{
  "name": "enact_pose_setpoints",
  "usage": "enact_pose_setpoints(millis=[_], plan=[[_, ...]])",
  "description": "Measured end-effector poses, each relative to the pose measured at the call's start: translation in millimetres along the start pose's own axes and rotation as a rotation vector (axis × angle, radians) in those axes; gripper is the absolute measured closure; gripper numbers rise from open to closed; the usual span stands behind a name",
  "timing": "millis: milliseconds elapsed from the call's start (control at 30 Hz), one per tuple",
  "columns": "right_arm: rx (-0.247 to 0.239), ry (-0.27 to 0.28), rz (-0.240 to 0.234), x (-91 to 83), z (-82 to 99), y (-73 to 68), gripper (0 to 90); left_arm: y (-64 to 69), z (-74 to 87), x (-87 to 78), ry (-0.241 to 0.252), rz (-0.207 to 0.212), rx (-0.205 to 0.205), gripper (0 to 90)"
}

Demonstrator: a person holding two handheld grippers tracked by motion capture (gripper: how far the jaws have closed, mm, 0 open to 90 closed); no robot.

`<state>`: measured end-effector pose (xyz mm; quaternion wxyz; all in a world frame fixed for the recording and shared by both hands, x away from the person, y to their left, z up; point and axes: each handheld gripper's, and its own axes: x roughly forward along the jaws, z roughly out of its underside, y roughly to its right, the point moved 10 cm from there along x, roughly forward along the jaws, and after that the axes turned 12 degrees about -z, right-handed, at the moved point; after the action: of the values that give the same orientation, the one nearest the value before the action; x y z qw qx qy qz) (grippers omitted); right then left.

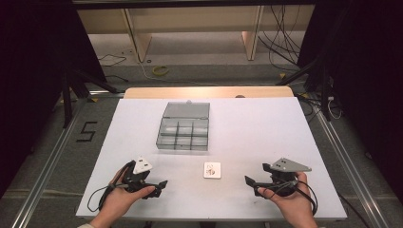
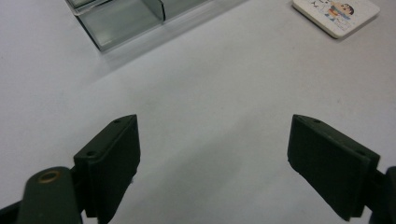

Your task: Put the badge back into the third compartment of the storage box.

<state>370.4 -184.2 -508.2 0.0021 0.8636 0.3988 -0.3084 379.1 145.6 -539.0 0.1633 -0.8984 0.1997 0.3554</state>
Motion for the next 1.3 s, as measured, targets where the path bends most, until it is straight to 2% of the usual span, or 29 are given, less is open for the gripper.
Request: enact_pose_setpoints(millis=[100, 333, 467, 500, 600, 667, 800, 900, 967, 1033, 1067, 1100, 1300], plan=[[-0.005, -0.022, -0.001, 5.5, 2.3, -3.2, 16.5, 0.4, 0.5, -0.5, -0.001, -0.002, -0.002, 16.6], [-0.015, -0.023, 0.020, 13.0, -1.2, -7.0, 16.0, 1.5, 0.0, 0.3, -0.003, 0.000, 0.009, 16.6], [-0.021, -0.048, 0.029, 26.5, -0.6, -13.3, 16.1, 3.6, -0.9, 0.6, 0.001, 0.003, 0.010, 16.7], [-0.042, -0.058, 0.033, 34.7, -2.1, -17.3, 15.8, 3.9, -0.9, 0.6, 0.001, 0.004, 0.008, 16.7], [-0.055, -0.065, 0.036, 43.1, -3.5, -21.6, 15.9, 4.1, -1.1, 0.0, 0.001, 0.007, 0.010, 16.6], [-0.051, -0.068, 0.037, 54.7, -6.2, -26.3, 15.9, 4.4, -1.2, -0.1, 0.003, 0.007, 0.008, 16.6], [-0.048, -0.065, 0.037, 65.1, -8.9, -30.9, 15.9, 4.5, -1.2, 0.1, 0.001, 0.007, 0.009, 16.7], [-0.043, -0.061, 0.059, 74.2, -11.1, -33.5, 15.9, 4.7, -1.3, 0.3, 0.002, 0.007, 0.010, 16.7], [-0.023, -0.059, 0.083, 80.3, -11.7, -35.0, 16.0, 4.8, -1.1, 0.3, -0.001, 0.008, 0.010, 16.7], [-0.017, -0.077, 0.103, 93.1, -9.9, -39.9, 16.1, 4.7, -0.9, 0.3, -0.001, 0.008, 0.015, 16.7], [-0.017, -0.077, 0.103, 93.1, -9.9, -39.9, 16.1, 4.7, -1.1, 0.2, -0.001, 0.008, 0.016, 16.7], [-0.010, -0.091, 0.100, 102.7, -8.4, -44.8, 17.1, 4.6, -1.1, 0.1, 0.000, 0.008, 0.016, 16.7], [-0.001, -0.103, 0.107, 121.7, -8.9, -52.5, 16.7, 4.8, -1.5, -0.2, 0.004, 0.010, 0.010, 16.6]])
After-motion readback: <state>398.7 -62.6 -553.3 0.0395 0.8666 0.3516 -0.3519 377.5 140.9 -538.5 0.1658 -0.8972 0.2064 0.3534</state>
